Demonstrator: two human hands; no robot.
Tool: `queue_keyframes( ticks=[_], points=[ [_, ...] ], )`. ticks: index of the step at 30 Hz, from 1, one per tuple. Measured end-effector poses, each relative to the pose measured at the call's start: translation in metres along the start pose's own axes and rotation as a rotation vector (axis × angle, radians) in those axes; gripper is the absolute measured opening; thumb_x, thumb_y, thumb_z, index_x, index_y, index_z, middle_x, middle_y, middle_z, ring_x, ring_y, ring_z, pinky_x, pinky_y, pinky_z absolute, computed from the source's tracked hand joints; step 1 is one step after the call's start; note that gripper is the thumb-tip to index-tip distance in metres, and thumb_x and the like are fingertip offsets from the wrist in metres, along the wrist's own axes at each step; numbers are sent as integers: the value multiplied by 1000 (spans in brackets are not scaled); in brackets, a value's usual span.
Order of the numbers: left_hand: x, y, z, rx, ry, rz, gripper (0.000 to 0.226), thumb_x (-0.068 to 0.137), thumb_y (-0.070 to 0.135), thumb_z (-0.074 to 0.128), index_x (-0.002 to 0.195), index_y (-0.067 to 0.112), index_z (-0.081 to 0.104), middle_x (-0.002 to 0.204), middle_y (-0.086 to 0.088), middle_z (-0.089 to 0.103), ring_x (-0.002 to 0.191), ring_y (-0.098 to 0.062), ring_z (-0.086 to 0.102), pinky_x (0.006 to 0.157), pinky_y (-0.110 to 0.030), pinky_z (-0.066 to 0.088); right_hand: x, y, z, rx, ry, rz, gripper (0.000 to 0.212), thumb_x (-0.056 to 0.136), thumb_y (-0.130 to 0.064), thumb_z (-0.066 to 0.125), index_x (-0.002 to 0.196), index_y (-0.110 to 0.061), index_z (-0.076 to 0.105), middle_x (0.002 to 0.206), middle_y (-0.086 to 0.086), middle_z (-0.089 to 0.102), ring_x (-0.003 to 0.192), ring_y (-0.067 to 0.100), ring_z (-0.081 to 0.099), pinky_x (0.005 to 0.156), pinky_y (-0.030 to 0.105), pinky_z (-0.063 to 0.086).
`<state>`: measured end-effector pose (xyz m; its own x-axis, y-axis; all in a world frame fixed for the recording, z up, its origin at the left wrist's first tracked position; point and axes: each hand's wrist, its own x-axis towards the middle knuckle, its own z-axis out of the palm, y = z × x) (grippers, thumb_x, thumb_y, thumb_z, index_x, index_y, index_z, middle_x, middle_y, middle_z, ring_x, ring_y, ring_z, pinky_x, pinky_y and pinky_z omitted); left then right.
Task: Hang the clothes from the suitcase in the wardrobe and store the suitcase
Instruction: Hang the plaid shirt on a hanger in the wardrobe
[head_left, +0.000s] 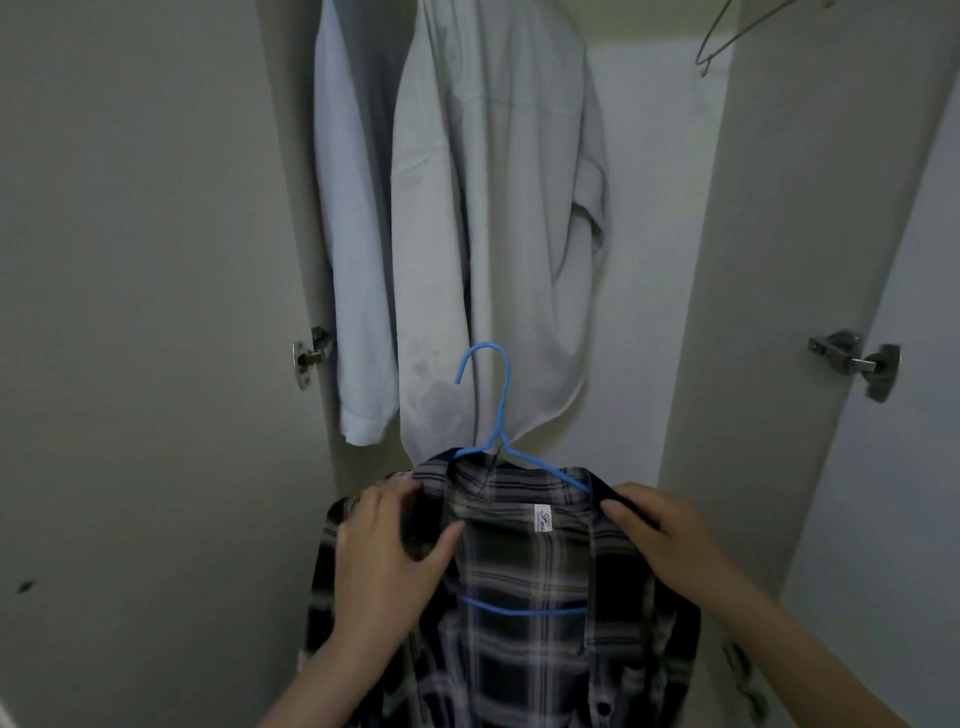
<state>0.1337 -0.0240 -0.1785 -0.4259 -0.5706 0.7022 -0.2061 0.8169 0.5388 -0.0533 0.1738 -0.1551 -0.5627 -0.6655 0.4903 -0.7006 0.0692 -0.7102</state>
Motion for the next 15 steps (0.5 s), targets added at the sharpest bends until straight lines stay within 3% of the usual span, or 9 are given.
queue_keyframes(
  ticks=[3, 6, 11, 15],
  points=[
    [9, -4, 12, -67, -44, 71, 10, 84, 26, 60, 90, 18, 57, 85, 1, 63, 77, -13, 61, 67, -28, 47, 0, 1, 0, 3, 28, 23, 46, 91, -13, 56, 64, -49, 59, 60, -22, 58, 57, -2, 50, 56, 15, 35],
    [4, 0, 16, -57, -105, 214, 11, 84, 27, 51, 76, 24, 44, 67, 1, 54, 61, -6, 47, 54, -19, 36, 4, 6, -2, -25, 122, 71, 37, 89, -17, 59, 60, -40, 61, 60, -19, 58, 56, 3, 49, 59, 21, 37],
    [-26, 6, 19, -42, -308, 551, 20, 83, 22, 58, 73, 24, 41, 66, 2, 53, 60, -14, 52, 54, -23, 36, -4, 9, -2, -206, 104, 82, 30, 87, -30, 60, 63, -46, 54, 76, -23, 63, 66, 3, 57, 65, 25, 43],
    [-21, -5, -2, 77, -353, 769, 22, 91, 43, 53, 76, 28, 61, 79, 15, 58, 72, -9, 54, 64, -25, 38, -13, 7, -2, -228, 20, 80, 32, 88, -31, 60, 64, -52, 55, 82, -27, 64, 71, 2, 60, 68, 24, 45]
  ],
)
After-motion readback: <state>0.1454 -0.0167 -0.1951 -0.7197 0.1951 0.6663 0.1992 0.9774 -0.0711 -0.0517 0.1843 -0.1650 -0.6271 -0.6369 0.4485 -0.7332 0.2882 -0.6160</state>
